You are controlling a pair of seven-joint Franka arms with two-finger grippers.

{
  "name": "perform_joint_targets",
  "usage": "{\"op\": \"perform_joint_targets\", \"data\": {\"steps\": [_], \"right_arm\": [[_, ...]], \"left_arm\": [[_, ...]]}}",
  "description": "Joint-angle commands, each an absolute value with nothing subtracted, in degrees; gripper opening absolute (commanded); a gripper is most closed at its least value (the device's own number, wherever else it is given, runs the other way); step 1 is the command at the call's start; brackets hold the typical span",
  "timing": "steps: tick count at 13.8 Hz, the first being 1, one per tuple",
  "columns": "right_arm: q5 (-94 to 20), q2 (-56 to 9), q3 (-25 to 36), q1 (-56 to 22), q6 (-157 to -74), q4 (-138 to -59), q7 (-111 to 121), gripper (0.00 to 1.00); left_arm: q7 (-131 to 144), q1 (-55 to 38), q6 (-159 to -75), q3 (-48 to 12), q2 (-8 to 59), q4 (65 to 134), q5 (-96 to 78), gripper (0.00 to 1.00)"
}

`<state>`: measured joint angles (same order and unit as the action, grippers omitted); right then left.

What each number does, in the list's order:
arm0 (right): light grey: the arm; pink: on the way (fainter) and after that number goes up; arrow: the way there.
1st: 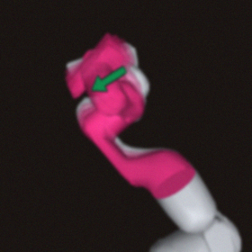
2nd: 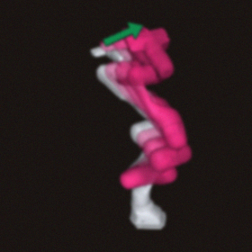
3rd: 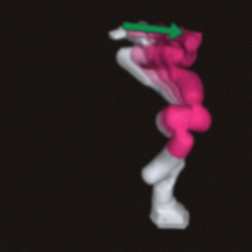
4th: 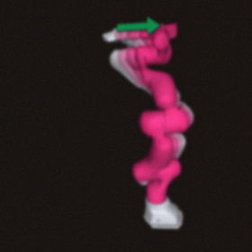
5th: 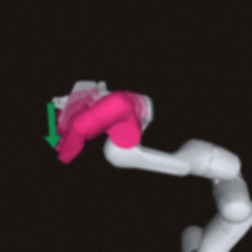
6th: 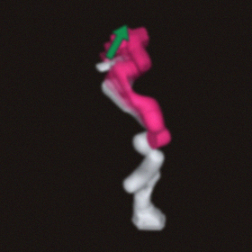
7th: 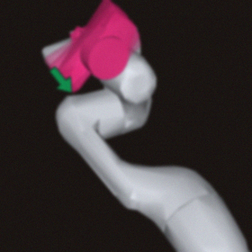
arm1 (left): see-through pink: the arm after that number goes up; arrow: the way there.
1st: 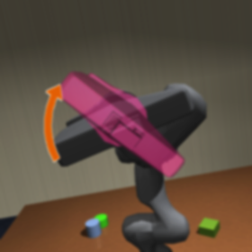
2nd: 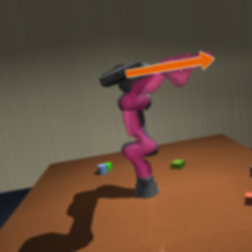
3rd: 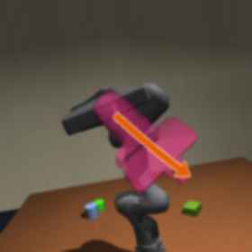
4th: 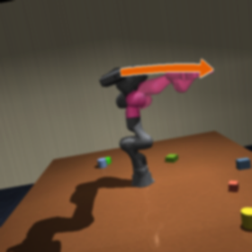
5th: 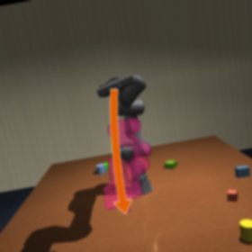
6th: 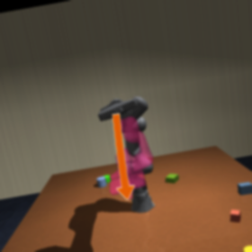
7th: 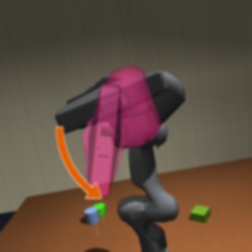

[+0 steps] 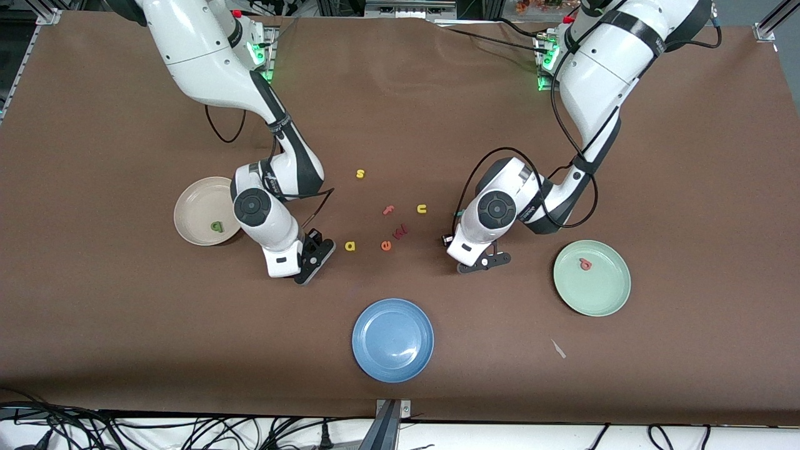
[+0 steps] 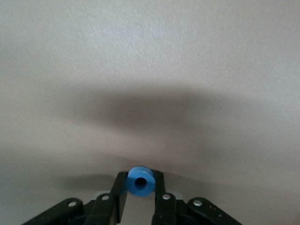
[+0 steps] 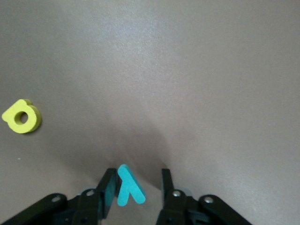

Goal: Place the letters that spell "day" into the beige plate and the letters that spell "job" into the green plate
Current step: 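Release y on cream plate while the left gripper releases o on green plate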

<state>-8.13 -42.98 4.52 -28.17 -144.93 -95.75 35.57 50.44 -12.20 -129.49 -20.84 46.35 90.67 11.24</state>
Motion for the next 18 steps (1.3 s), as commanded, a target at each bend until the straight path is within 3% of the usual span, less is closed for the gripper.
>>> {"op": "perform_joint_targets", "data": {"steps": [1,5,8,10,13,18], "right_arm": [[-9.32,-43.59,3.87,-27.95,-143.44,-94.31,34.54,0.33],[-9.4,-43.51,3.87,-27.95,-142.82,-94.31,34.28,0.18],[-9.41,-43.42,3.87,-27.95,-141.86,-94.22,32.45,0.0],[-9.4,-43.24,3.78,-28.04,-139.67,-93.26,29.28,0.0],[-9.4,-41.75,4.04,-27.6,-129.31,-87.91,25.15,0.0],[-9.58,-34.21,8.34,-27.33,-119.44,-93.14,18.64,0.0]], "left_arm": [[50.02,-11.6,-122.73,-20.57,42.55,90.88,12.57,0.0],[38.18,-7.04,-115.51,-20.57,38.85,90.7,12.66,0.0],[25.09,-2.3,-114.52,-20.31,37.62,90.88,12.83,0.0],[18.05,0.69,-113.64,-20.3,37.62,90.79,17.55,0.0],[10.04,4.3,-114.43,-20.39,38.32,90.36,21.27,0.0],[7.38,8.78,-120.22,-20.21,42.53,90.09,21.27,0.0]]}}
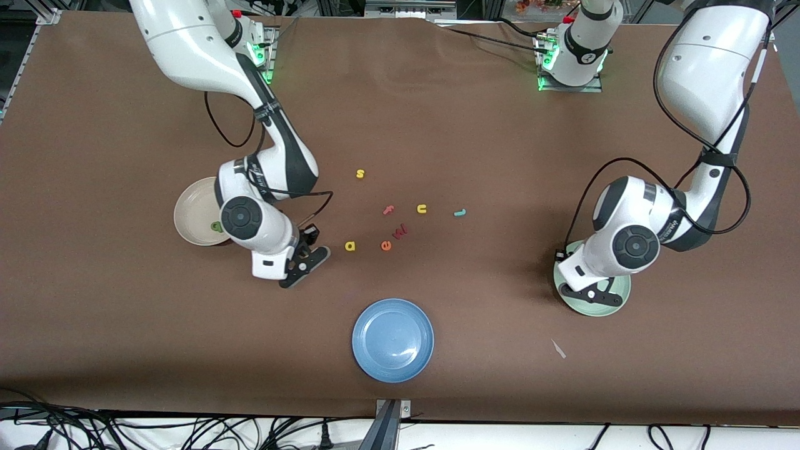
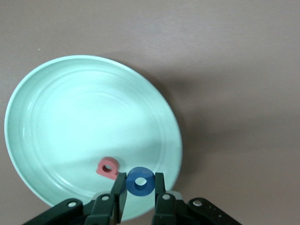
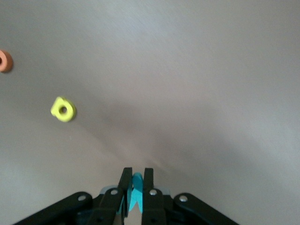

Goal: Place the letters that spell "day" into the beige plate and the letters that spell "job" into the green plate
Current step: 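Release y on cream plate while the left gripper releases o on green plate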

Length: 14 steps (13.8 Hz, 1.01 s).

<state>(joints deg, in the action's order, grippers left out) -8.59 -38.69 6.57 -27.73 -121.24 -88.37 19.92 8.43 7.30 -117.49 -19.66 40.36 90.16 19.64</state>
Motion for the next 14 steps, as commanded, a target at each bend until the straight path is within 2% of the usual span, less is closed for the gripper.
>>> {"op": "perform_joint_targets", "data": {"steps": [1,3,4,5,6,7,10,11,12,13,14], "right_arm": [[-9.32,-32.54,10.35,-27.33,-119.88,-96.12,18.81,0.0],[-9.23,-28.32,13.44,-27.33,-124.68,-103.41,22.48,0.0],[-9.32,-26.65,14.23,-27.33,-126.98,-106.93,23.02,0.0],[-9.32,-25.15,15.46,-27.33,-129.35,-110.18,23.55,0.0],[-9.32,-23.4,16.69,-27.33,-131.72,-113.61,23.64,0.0],[-9.32,-22.42,17.92,-27.33,-133.14,-115.99,23.64,0.0],[-9.49,-21.36,20.91,-27.33,-135.86,-120.39,26.17,0.0],[-9.67,-21.62,21.27,-27.33,-137.88,-121.72,27.67,0.26],[-9.75,-21.8,21.62,-27.16,-138.34,-122.16,28.03,0.95],[-9.76,-21.62,21.53,-27.25,-137.73,-121.82,27.6,1.0],[-9.76,-21.45,21.01,-27.33,-136.59,-120.95,26.73,1.0]], "left_arm": [[7.47,8.88,-120.93,-20.21,43.24,90.09,21.27,0.0],[7.47,8.88,-121.11,-20.13,43.51,90.26,21.27,0.0],[7.47,8.88,-121.11,-20.13,43.51,90.35,21.18,0.04],[7.47,8.88,-120.94,-20.21,43.42,90.35,21.18,0.28],[6.95,9.05,-120.68,-20.21,43.24,90.44,21.27,0.94],[5.9,9.23,-120.41,-20.3,42.98,90.44,21.18,1.0],[5.45,9.32,-118.58,-20.83,41.41,90.61,20.57,1.0],[5.45,9.23,-116.39,-21.18,40.79,90.44,20.39,1.0],[5.45,9.23,-114.54,-21.96,39.65,90.53,20.22,1.0],[5.54,9.4,-112.61,-23.36,38.77,90.61,20.04,1.0],[5.89,9.49,-110.93,-24.07,38.24,90.62,18.12,1.0]]}}
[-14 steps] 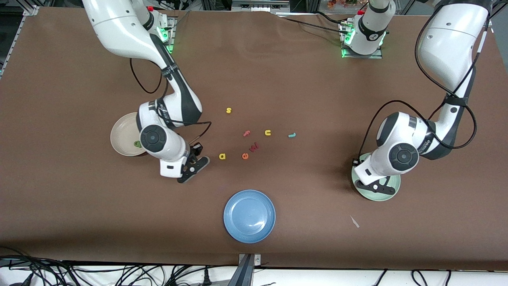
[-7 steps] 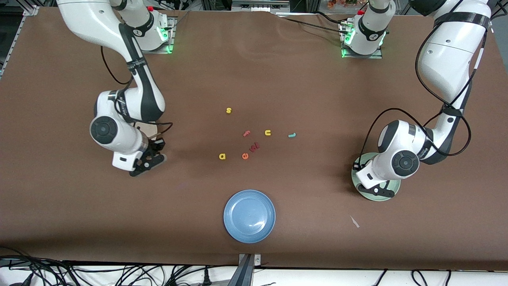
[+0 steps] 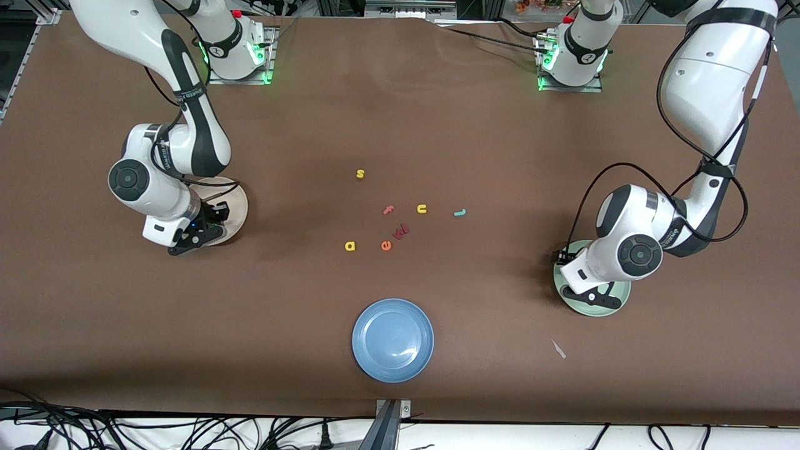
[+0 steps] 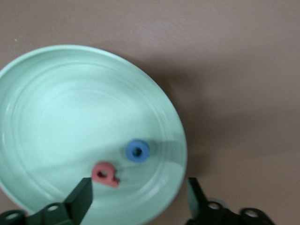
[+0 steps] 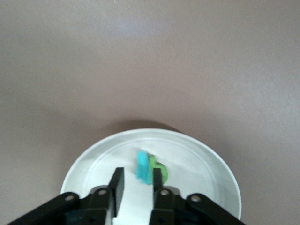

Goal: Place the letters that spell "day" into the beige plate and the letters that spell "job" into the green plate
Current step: 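Release y on cream plate while the left gripper releases o on green plate, then grasp yellow a with the right gripper while the left gripper reaches cyan l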

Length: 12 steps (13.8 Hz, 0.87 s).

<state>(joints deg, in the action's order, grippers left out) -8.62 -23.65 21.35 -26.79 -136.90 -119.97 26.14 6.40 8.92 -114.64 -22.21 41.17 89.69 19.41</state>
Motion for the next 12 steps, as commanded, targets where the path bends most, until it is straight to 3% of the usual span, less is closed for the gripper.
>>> {"op": "perform_joint_targets", "data": {"steps": [1,3,6,12], "right_arm": [[-9.76,-21.53,20.66,-27.68,-134.15,-119.02,24.28,1.0],[-9.84,-22.23,18.3,-27.95,-128.35,-114.11,18.4,1.0],[-9.67,-24.25,12.76,-28.04,-127.79,-109.7,8.28,1.0],[-9.76,-34.17,6.42,-30.58,-128.06,-96.79,-15.05,1.0]], "left_arm": [[6.41,9.32,-110.22,-24.6,37.62,90.79,14.54,1.0],[9.12,8.62,-110.13,-25.31,36.74,91.23,10.3,1.0],[22.97,7.3,-110.48,-30.48,36.82,92.37,10.2,1.0],[54.61,-2.71,-112.14,-30.94,38.05,92.46,10.2,1.0]]}}
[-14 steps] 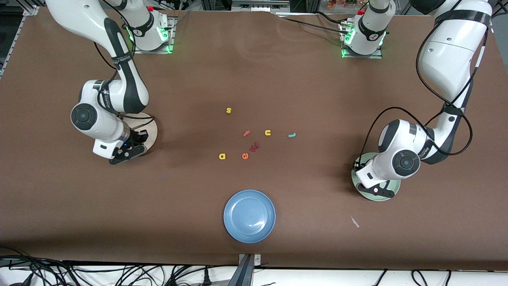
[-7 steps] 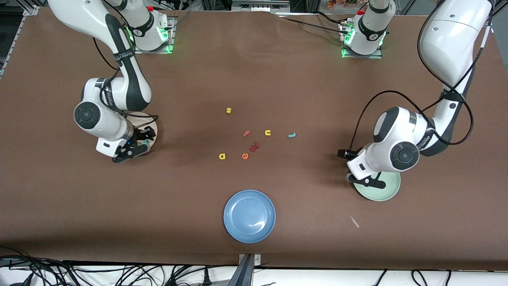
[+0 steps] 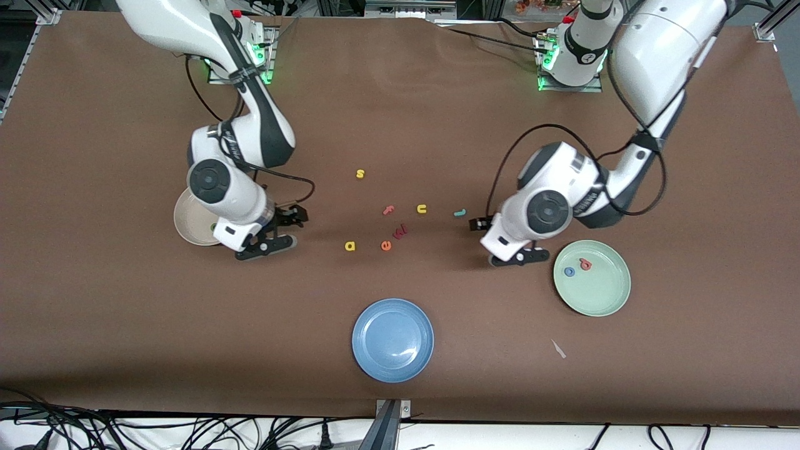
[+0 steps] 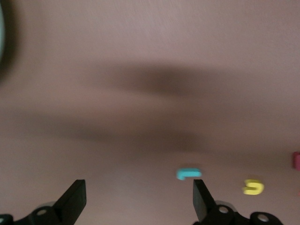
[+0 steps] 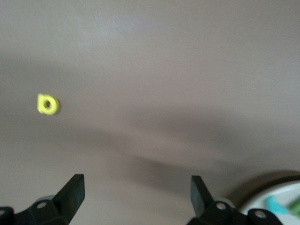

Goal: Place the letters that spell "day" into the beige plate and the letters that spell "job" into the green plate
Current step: 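Grasp yellow a with the right gripper while the left gripper reaches cyan l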

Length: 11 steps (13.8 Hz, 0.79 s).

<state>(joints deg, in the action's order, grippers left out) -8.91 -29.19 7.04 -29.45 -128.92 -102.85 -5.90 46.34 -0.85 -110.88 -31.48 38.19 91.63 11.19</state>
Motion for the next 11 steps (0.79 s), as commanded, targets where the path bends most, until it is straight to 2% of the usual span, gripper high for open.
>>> {"op": "perform_joint_targets", "data": {"steps": [1,3,9,11], "right_arm": [[-9.67,-36.1,6.42,-31.8,-128.06,-94.16,-20.77,1.0],[-9.75,-39.27,6.42,-33.48,-127.79,-90.11,-25.82,1.0],[-9.58,-45.61,4.4,-33.49,-126.92,-82.37,-26.46,1.0],[-9.49,-46.93,3.43,-33.49,-125.43,-80.34,-24.44,1.0]], "left_arm": [[61.45,-3.42,-114.41,-30.94,38.58,92.81,10.11,1.0],[76.04,-5.18,-121.87,-30.94,38.5,95.7,10.19,1.0],[105.17,-7.9,-123.4,-30.94,38.4,98.09,14.23,1.0],[116.13,-9.49,-126.98,-30.85,38.5,100.09,17.65,1.0]]}}
